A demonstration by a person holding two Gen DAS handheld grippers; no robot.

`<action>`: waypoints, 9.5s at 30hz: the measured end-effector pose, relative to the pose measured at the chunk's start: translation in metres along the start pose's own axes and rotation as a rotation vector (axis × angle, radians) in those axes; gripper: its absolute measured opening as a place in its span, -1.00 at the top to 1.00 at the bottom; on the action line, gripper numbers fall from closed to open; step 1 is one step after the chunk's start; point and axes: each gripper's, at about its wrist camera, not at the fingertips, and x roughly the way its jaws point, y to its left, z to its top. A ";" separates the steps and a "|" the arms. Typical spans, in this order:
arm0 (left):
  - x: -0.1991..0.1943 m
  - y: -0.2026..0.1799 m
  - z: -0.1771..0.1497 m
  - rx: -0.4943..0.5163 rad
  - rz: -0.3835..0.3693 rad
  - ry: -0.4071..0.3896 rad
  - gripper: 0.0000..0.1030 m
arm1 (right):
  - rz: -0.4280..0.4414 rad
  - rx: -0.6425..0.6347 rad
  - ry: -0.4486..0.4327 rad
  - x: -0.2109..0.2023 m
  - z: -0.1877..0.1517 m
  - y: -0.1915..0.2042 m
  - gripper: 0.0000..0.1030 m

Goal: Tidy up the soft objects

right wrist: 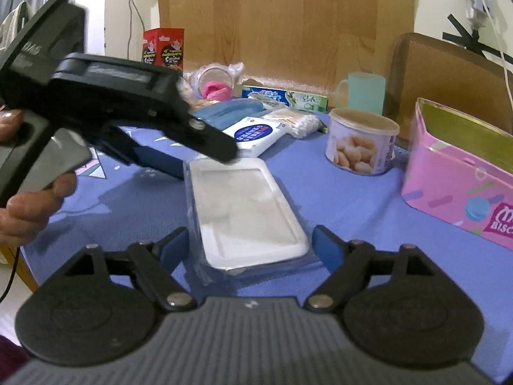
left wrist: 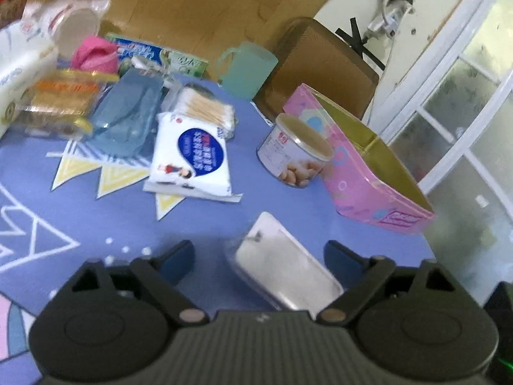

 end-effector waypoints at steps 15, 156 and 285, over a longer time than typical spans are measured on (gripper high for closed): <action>0.047 -0.149 0.067 0.292 -0.207 -0.027 -0.02 | -0.312 0.067 -0.330 -0.054 0.018 -0.065 -0.35; -0.005 -0.038 0.015 0.240 0.161 -0.242 -0.44 | -0.136 0.258 -0.288 -0.036 0.034 -0.114 0.52; -0.032 0.043 -0.002 -0.066 -0.101 -0.268 -0.62 | 0.072 0.386 0.007 0.009 0.038 -0.025 0.04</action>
